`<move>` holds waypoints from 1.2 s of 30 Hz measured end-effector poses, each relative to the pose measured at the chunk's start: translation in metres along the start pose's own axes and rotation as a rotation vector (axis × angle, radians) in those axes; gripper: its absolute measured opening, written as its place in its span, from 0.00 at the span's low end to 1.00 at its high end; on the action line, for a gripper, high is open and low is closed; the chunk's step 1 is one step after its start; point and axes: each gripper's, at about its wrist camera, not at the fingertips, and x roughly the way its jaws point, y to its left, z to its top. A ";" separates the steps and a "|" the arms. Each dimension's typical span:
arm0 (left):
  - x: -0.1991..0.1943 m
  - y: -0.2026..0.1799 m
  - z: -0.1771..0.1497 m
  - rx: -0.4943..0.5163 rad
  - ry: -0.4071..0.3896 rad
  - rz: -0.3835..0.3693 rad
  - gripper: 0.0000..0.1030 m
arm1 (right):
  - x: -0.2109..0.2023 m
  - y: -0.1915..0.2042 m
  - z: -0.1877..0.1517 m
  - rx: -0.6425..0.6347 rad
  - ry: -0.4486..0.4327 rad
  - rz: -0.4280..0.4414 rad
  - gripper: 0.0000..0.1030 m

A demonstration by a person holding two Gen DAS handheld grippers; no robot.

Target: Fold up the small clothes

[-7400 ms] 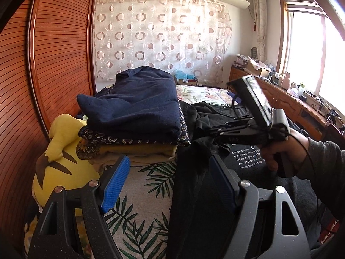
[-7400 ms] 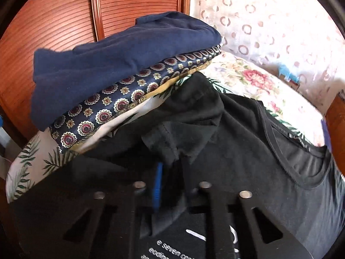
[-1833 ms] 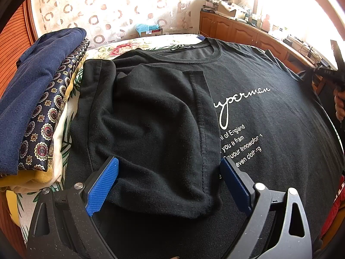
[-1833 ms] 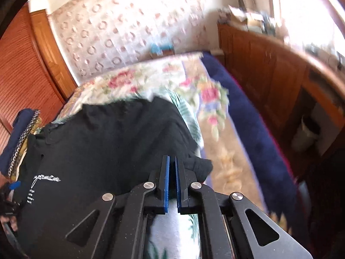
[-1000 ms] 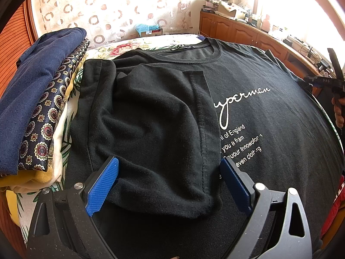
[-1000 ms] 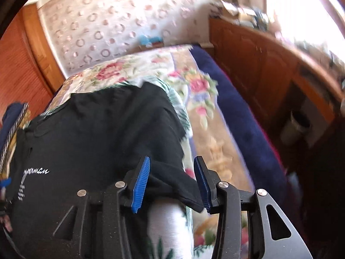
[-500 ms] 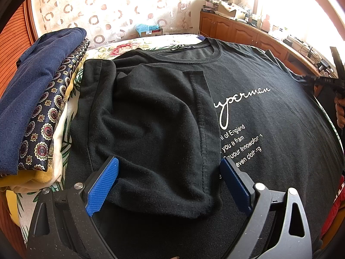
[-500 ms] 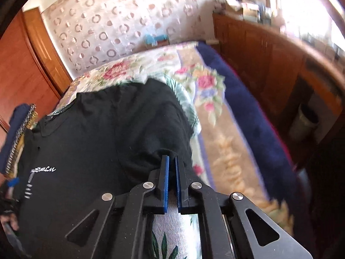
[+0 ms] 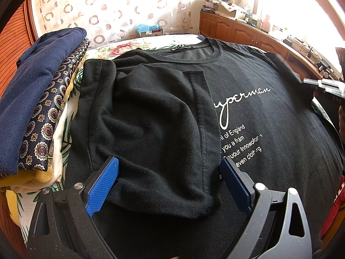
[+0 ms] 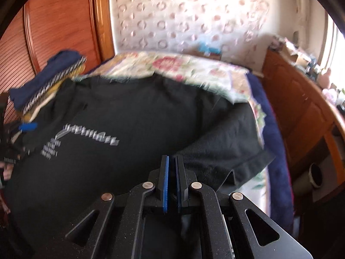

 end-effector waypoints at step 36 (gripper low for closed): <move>0.000 0.001 0.000 0.000 0.000 0.000 0.92 | 0.048 -0.094 0.015 0.245 0.051 -0.200 0.04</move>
